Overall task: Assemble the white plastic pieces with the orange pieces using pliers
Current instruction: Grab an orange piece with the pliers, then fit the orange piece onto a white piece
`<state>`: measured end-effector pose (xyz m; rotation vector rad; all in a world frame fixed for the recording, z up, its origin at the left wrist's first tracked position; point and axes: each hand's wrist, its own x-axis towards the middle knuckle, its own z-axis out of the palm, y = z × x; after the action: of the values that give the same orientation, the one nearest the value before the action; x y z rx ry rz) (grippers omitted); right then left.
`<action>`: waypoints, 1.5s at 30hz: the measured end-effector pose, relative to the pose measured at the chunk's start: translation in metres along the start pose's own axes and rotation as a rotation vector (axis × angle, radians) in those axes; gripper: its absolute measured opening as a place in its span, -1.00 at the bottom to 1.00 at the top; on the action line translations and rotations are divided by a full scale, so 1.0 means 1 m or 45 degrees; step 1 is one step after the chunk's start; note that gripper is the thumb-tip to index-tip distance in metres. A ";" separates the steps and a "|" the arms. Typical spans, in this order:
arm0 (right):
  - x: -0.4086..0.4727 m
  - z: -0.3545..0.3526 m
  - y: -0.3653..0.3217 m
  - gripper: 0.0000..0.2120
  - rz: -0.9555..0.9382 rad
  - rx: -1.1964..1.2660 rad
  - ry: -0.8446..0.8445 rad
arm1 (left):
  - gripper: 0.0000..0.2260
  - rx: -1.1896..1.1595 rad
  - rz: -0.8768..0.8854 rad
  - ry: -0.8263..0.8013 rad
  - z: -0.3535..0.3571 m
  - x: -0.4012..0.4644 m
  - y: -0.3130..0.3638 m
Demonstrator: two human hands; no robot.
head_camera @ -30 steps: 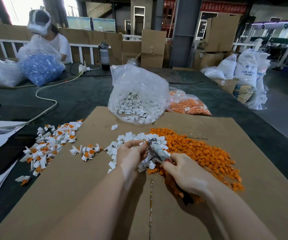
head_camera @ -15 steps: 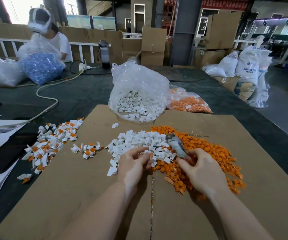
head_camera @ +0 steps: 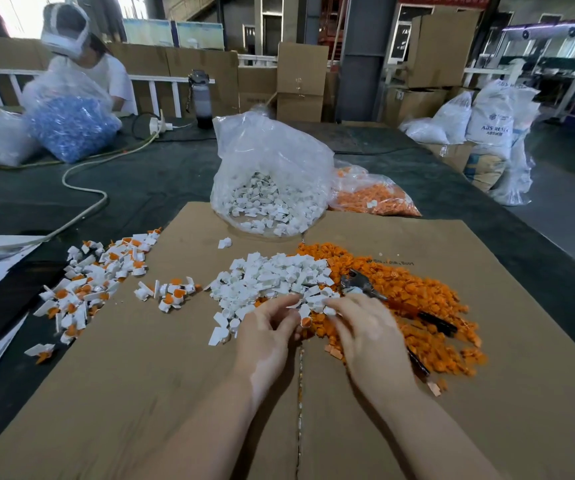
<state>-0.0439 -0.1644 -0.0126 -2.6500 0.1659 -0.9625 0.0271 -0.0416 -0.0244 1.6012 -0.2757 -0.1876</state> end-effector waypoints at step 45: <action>-0.015 0.020 -0.014 -0.88 0.172 0.197 0.160 | -0.86 0.305 0.070 0.550 -0.070 0.019 0.009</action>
<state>-0.0430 -0.1430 -0.0315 -2.4063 0.2836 -1.0519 0.0647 0.0196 -0.0112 1.8215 -0.0049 0.2421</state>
